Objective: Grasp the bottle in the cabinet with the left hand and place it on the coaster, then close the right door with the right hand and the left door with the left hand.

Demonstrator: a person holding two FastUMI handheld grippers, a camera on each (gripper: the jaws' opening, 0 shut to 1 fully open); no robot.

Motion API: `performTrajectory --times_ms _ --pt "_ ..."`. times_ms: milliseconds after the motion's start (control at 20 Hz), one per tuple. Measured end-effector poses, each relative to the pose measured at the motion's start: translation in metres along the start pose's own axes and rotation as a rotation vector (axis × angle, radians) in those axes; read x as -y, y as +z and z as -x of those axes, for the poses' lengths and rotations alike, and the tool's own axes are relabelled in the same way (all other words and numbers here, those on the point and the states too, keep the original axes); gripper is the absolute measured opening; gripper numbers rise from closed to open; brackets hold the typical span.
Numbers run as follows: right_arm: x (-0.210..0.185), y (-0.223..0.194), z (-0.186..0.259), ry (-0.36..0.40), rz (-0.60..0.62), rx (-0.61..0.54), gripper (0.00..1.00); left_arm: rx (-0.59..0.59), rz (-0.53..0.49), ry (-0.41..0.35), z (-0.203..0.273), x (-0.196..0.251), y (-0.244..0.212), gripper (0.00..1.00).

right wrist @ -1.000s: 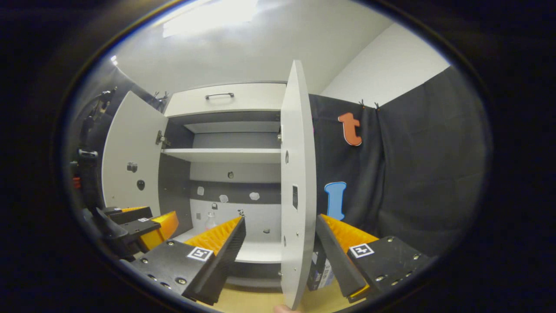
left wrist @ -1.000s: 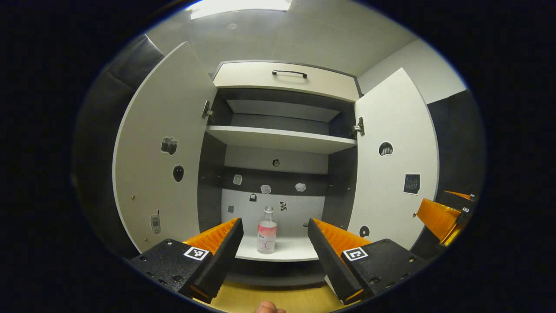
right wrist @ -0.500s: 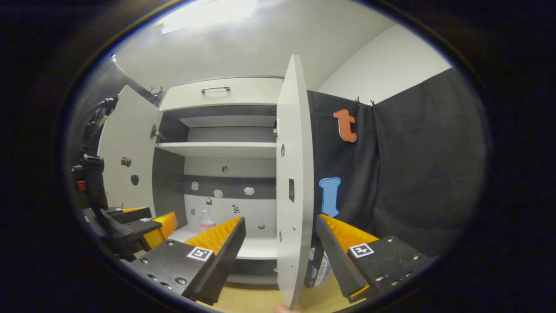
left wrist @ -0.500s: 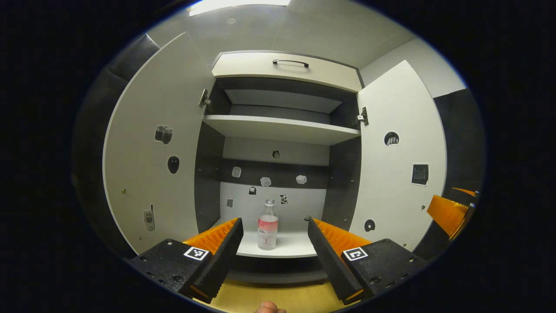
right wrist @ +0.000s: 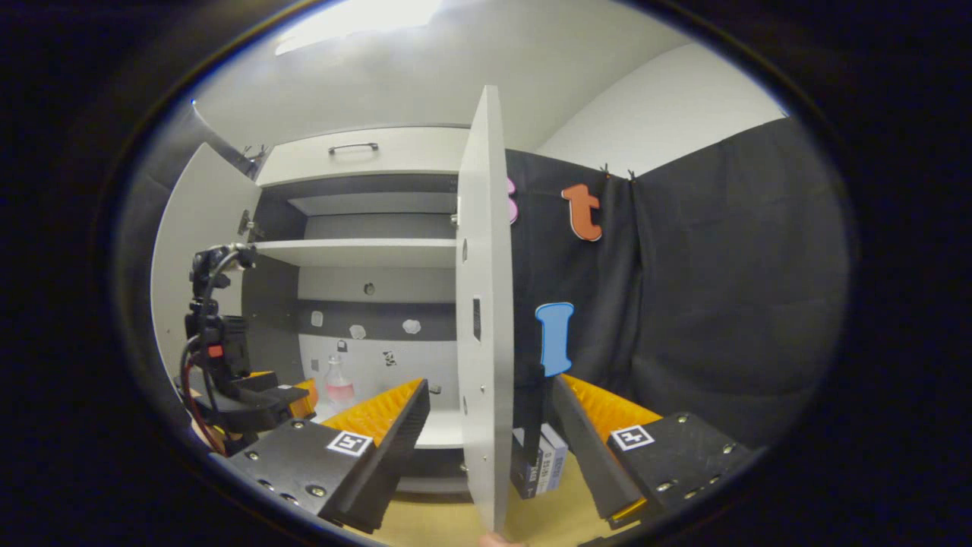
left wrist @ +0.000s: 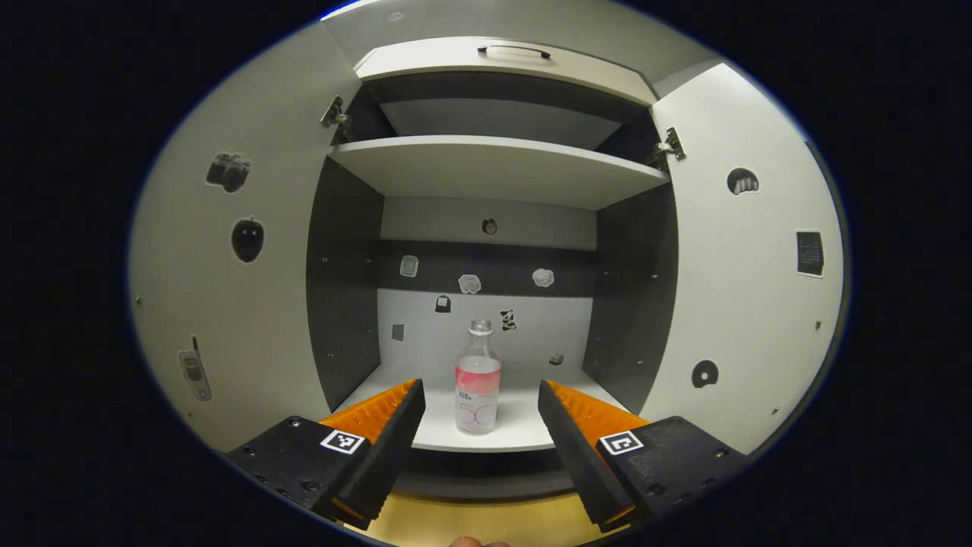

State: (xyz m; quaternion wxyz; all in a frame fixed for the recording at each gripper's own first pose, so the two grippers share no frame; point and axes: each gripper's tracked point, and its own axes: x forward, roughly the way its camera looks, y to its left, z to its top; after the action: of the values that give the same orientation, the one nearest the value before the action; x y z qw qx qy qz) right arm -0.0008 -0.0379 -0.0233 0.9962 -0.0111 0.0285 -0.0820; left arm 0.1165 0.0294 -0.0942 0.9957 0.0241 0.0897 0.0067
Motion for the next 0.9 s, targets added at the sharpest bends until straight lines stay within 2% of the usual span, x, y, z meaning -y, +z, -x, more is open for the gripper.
performTrajectory --times_ms 350,550,900 --pt "0.035 -0.002 0.004 -0.1 0.014 0.003 0.98 -0.058 -0.064 0.004 -0.08 -0.003 -0.007 0.96" --pt "0.045 -0.006 0.005 -0.142 0.028 -0.003 0.98 -0.118 -0.047 0.021 -0.119 -0.011 -0.013 0.96" --pt "0.057 -0.013 0.008 -0.182 0.039 -0.021 0.98 -0.261 -0.068 0.017 -0.16 -0.013 -0.045 0.96"
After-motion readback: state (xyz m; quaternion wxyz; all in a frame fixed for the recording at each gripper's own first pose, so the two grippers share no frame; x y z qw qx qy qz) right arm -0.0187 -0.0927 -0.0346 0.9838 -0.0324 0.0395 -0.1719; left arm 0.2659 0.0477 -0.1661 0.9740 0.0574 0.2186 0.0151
